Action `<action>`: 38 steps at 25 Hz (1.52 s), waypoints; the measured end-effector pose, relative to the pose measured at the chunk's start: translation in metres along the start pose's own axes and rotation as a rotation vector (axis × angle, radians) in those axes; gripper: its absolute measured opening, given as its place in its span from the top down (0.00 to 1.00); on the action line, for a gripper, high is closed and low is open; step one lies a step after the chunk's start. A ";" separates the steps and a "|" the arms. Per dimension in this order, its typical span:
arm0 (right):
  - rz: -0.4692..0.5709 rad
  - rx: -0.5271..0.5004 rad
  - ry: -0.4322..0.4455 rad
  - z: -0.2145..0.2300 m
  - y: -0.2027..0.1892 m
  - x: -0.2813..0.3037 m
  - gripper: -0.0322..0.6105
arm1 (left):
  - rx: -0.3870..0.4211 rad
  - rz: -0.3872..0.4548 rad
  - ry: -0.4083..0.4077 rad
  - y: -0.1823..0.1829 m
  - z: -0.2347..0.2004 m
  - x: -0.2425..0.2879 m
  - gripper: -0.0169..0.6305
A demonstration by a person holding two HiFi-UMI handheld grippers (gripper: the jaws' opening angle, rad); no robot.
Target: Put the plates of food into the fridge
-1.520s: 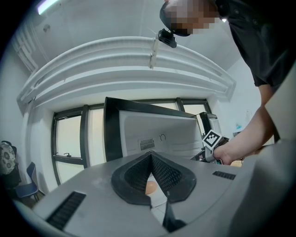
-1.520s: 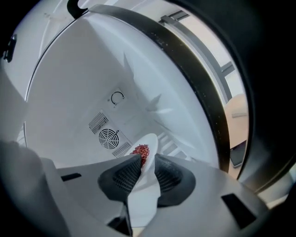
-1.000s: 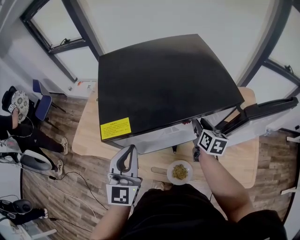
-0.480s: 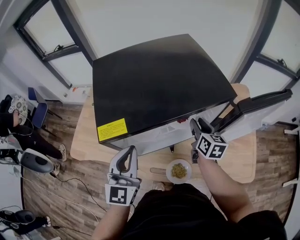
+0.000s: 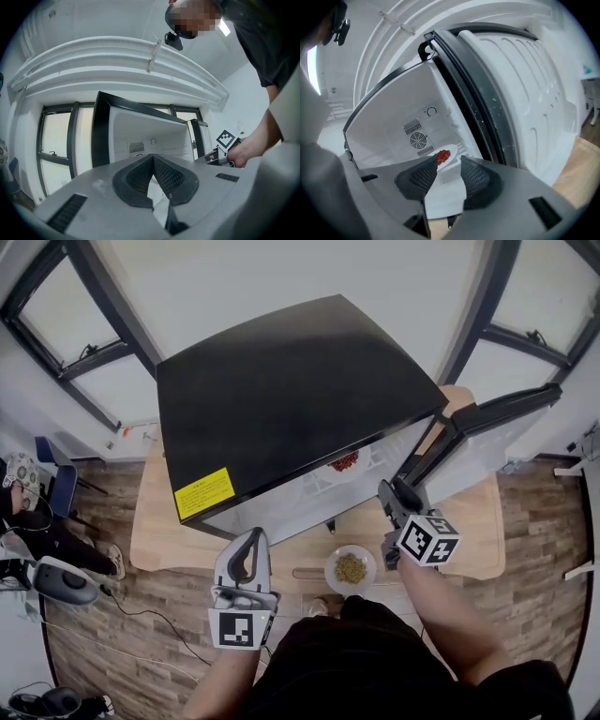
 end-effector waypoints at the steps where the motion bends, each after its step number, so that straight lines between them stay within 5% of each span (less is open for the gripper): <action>1: 0.003 0.018 0.009 0.003 -0.003 -0.005 0.68 | 0.012 -0.002 -0.013 -0.002 0.002 0.000 0.97; 6: 0.024 0.113 0.056 0.016 -0.019 -0.036 0.68 | 0.003 0.001 -0.073 -0.010 0.013 -0.001 0.97; 19: -0.032 0.318 -0.029 0.056 -0.121 -0.112 0.68 | 0.011 0.004 -0.244 -0.028 0.053 -0.006 0.97; 28: -0.138 0.477 -0.030 0.062 -0.219 -0.133 0.68 | 0.019 -0.056 -0.288 -0.031 0.075 -0.011 0.97; 38: -0.249 0.673 -0.118 0.093 -0.291 -0.125 0.68 | 0.084 0.008 -0.297 -0.012 0.081 0.001 0.97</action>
Point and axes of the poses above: the fingertips, and each gripper's own axes: x forward along the fingers, z to its right, y out of its top, the point moved 1 cm from there along -x, backward along the fingers, and after that the axes turned 14 degrees about -y, right-handed, at the moved point
